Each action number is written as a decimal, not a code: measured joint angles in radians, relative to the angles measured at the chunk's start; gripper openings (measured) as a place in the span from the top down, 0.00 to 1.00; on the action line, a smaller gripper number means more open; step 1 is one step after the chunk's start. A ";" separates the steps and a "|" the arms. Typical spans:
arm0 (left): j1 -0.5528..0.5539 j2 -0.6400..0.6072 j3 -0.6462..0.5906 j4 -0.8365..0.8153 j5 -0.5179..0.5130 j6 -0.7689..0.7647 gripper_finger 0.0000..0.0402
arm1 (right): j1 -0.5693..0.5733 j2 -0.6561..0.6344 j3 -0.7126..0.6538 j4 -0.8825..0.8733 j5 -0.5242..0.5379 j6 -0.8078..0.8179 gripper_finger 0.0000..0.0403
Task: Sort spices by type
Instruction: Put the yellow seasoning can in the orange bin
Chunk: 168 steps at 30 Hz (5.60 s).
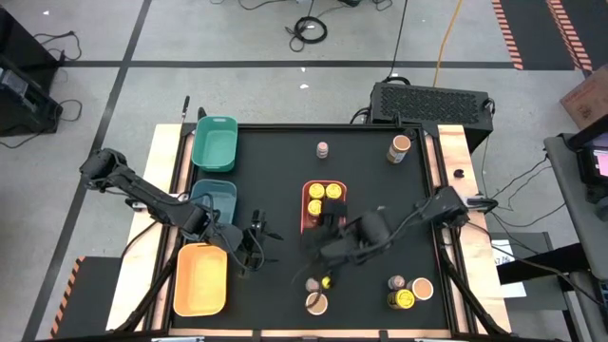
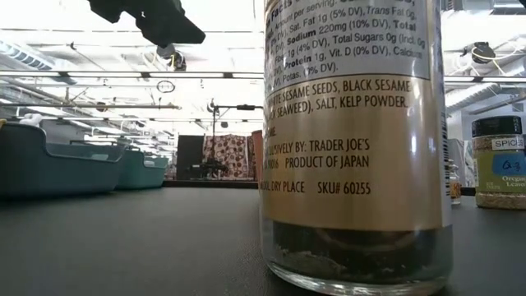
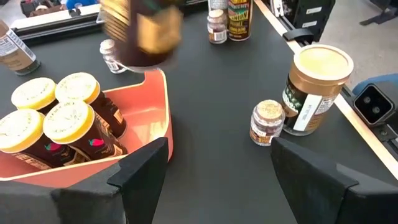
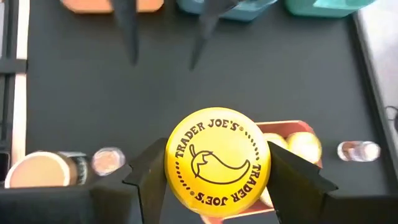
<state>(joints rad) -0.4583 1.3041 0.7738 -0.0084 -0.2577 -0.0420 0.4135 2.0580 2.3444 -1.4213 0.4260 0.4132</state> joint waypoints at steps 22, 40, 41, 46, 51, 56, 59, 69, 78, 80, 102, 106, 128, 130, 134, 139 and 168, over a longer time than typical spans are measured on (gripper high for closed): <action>-0.003 -0.011 -0.046 0.063 -0.229 -0.004 0.29 | -0.096 -0.064 -0.161 0.127 -0.048 -0.137 0.46; 0.001 -0.359 -0.378 0.288 -0.297 -0.108 0.29 | -0.172 -0.615 -1.081 0.906 -0.147 -0.090 0.46; 0.001 -0.359 -0.377 0.291 -0.297 -0.108 0.29 | -0.180 -0.615 -1.102 0.932 -0.182 -0.090 0.46; 0.002 -0.359 -0.377 0.293 -0.297 -0.108 0.29 | -0.192 -0.591 -1.140 0.967 -0.243 -0.098 0.46; 0.002 -0.359 -0.377 0.283 -0.296 -0.132 0.29 | -0.217 -0.558 -1.145 0.961 -0.249 -0.114 0.46; 0.000 -0.358 -0.376 0.264 -0.274 -0.151 0.29 | -0.246 -0.522 -1.145 0.948 -0.251 -0.115 0.46; 0.000 -0.358 -0.376 0.247 -0.272 -0.161 0.29 | -0.260 -0.521 -1.145 0.944 -0.264 -0.114 0.46; 0.000 -0.358 -0.376 0.243 -0.270 -0.163 0.29 | -0.280 -0.449 -1.144 0.939 -0.300 -0.097 0.46; 0.000 -0.358 -0.376 0.239 -0.270 -0.163 0.29 | -0.285 -0.373 -1.144 0.959 -0.327 -0.107 0.46; 0.000 -0.358 -0.376 0.239 -0.270 -0.163 0.29 | -0.286 -0.367 -1.144 0.960 -0.327 -0.107 0.46; 0.000 -0.358 -0.376 0.234 -0.269 -0.163 0.29 | -0.287 -0.356 -1.144 0.985 -0.327 -0.111 0.32; 0.000 -0.358 -0.376 0.234 -0.269 -0.163 0.29 | -0.288 -0.358 -1.142 0.983 -0.326 -0.110 0.32; 0.000 -0.358 -0.376 0.234 -0.217 -0.190 0.29 | -0.227 -0.360 -0.932 0.558 -0.234 0.012 0.44; 0.000 -0.358 -0.376 0.234 -0.217 -0.197 0.29 | -0.216 -0.359 -0.948 0.553 -0.220 0.019 0.54; 0.000 -0.358 -0.376 0.235 -0.217 -0.207 0.29 | -0.213 -0.345 -0.982 0.584 -0.169 0.025 0.83; 0.000 -0.358 -0.376 0.235 -0.217 -0.210 0.29 | -0.213 -0.302 -1.007 0.604 -0.141 0.027 0.97; 0.000 -0.358 -0.376 0.229 -0.217 -0.212 0.29 | -0.231 -0.295 -1.006 0.704 -0.182 -0.010 1.00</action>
<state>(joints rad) -0.4587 0.9462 0.3981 0.2207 -0.4747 -0.2539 0.1825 1.7626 1.3388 -0.7174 0.2436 0.4030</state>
